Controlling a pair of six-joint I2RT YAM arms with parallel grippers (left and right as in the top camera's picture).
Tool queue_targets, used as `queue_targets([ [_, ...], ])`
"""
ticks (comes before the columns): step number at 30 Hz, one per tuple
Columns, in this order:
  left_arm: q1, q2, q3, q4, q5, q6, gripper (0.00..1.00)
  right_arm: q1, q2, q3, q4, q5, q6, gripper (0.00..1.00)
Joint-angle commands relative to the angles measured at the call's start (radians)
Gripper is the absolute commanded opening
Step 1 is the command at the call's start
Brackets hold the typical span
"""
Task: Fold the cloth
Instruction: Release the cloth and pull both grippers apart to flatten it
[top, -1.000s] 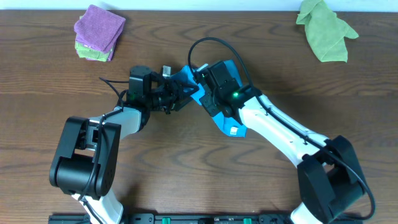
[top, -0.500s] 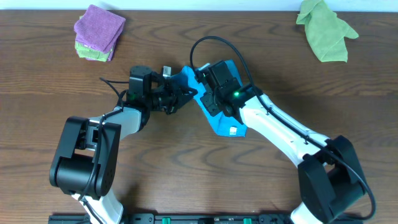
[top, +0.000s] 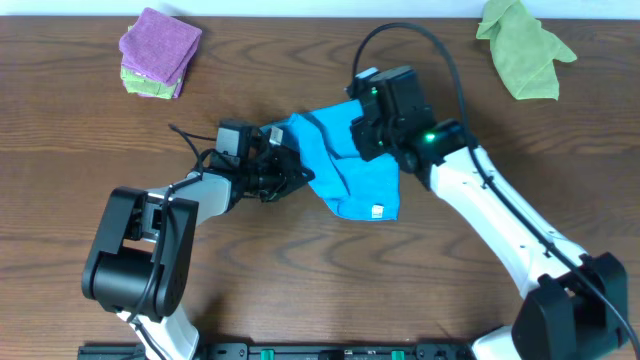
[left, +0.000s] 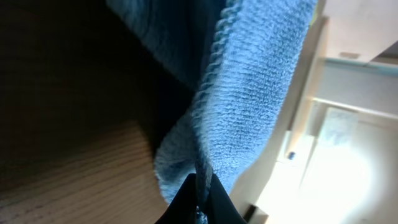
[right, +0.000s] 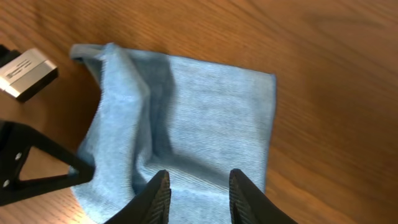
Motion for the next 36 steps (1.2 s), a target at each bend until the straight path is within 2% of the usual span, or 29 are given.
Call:
queue_targets([
  [1,-0.023,-0.055,0.003,-0.064,-0.096,0.108,0.06,-0.021,0.005,0.007,-0.012,-0.044,0.009,0.27],
  [5,-0.036,-0.148,0.003,-0.214,-0.201,0.172,0.05,-0.024,0.021,0.007,-0.028,-0.043,0.009,0.25],
  [14,-0.066,-0.364,0.003,-0.534,-0.489,0.198,0.06,-0.023,0.023,0.007,-0.033,-0.043,0.01,0.23],
  [18,-0.077,-0.382,0.003,-0.683,-0.577,0.182,0.06,-0.023,0.023,0.007,-0.04,-0.044,0.01,0.23],
  [26,-0.08,-0.382,0.003,-0.804,-0.69,0.116,0.06,-0.023,0.023,0.007,-0.059,-0.044,0.009,0.23],
  [27,-0.08,-0.382,0.003,-0.814,-0.7,0.105,0.21,-0.023,0.023,0.007,-0.061,-0.044,0.01,0.22],
  [28,-0.08,-0.382,0.003,-0.827,-0.708,0.092,0.52,-0.023,0.023,0.007,-0.062,-0.044,0.01,0.22],
  [29,-0.08,-0.382,0.003,-0.838,-0.71,0.092,0.72,-0.023,0.023,0.007,-0.062,-0.044,0.01,0.22],
  [30,-0.08,-0.382,0.003,-0.849,-0.71,0.092,0.79,-0.023,0.023,0.007,-0.062,-0.044,0.01,0.22],
  [31,-0.08,-0.382,0.003,-0.86,-0.71,0.092,0.81,-0.023,0.023,0.007,-0.062,-0.044,0.009,0.22],
  [33,-0.08,-0.382,0.003,-0.873,-0.71,0.092,0.97,-0.023,0.023,0.007,-0.062,-0.044,0.009,0.22],
  [36,-0.08,-0.382,0.003,-0.878,-0.715,0.089,0.96,-0.023,0.023,0.007,-0.062,-0.044,0.01,0.22],
])
